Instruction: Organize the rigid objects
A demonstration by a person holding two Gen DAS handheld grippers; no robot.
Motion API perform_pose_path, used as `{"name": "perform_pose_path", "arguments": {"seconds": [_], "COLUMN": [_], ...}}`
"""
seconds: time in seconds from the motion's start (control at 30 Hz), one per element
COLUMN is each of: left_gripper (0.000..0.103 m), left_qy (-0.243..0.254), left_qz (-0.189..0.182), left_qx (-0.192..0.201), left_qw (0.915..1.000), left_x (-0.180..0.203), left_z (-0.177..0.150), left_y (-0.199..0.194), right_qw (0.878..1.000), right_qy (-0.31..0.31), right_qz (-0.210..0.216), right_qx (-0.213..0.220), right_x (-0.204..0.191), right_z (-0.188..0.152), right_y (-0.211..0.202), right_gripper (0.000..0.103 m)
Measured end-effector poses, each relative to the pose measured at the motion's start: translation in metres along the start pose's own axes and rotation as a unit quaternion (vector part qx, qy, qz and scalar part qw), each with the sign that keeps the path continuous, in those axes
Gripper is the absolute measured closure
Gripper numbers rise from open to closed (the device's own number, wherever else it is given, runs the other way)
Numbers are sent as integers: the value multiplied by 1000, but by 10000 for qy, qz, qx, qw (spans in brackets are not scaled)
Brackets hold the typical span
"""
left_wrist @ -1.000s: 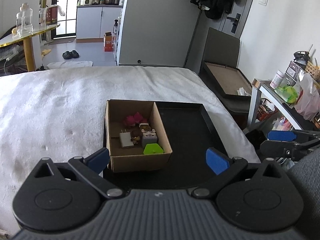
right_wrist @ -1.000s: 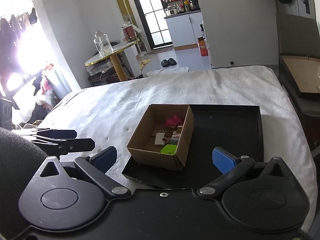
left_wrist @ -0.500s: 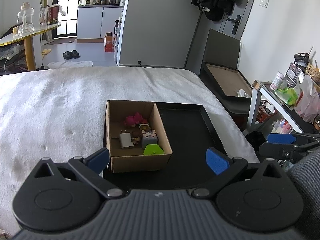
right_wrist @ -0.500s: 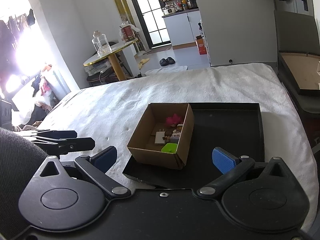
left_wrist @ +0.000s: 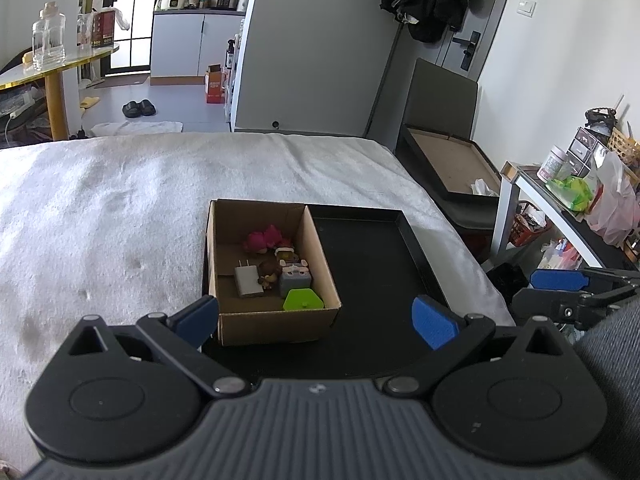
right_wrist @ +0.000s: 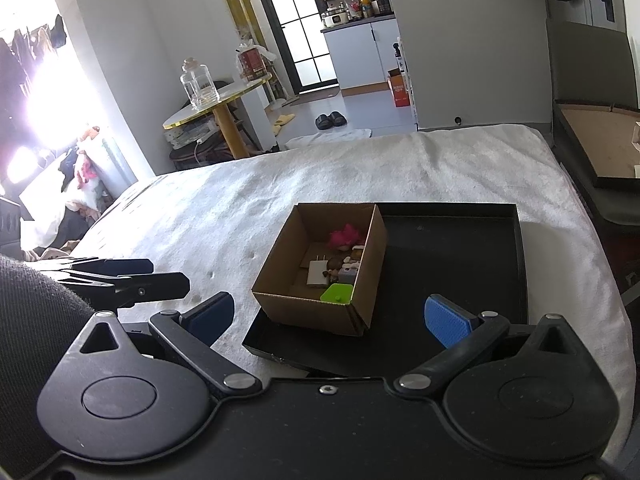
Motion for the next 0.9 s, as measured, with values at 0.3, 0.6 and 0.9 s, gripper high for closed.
{"name": "perform_pose_path", "arguments": {"seconds": [0.3, 0.6, 0.9], "left_gripper": [1, 1, 1], "left_qy": [22, 20, 17], "left_qz": [0, -40, -107], "left_qx": [7, 15, 2], "left_qw": [10000, 10000, 9999], "left_x": [0, 0, 2], "left_z": [0, 2, 2], "left_y": [0, 1, 2], "right_qw": [10000, 10000, 10000], "right_qy": [17, 26, 23], "right_qz": [-2, 4, -1], "right_qx": [-9, -16, -14], "right_x": [0, 0, 1], "right_z": [0, 0, 0], "right_y": [0, 0, 0], "right_gripper": [0, 0, 0]}}
Point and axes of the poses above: each gripper's, at about its wrist camera, not at the fingertips, and y roughly the way its jaws point, x to its right, z to its top, the point moved 10 cm from there along y, roughly the way its jaws point, and after that the axes turned 9 degrees about -z, right-handed, at the moved point
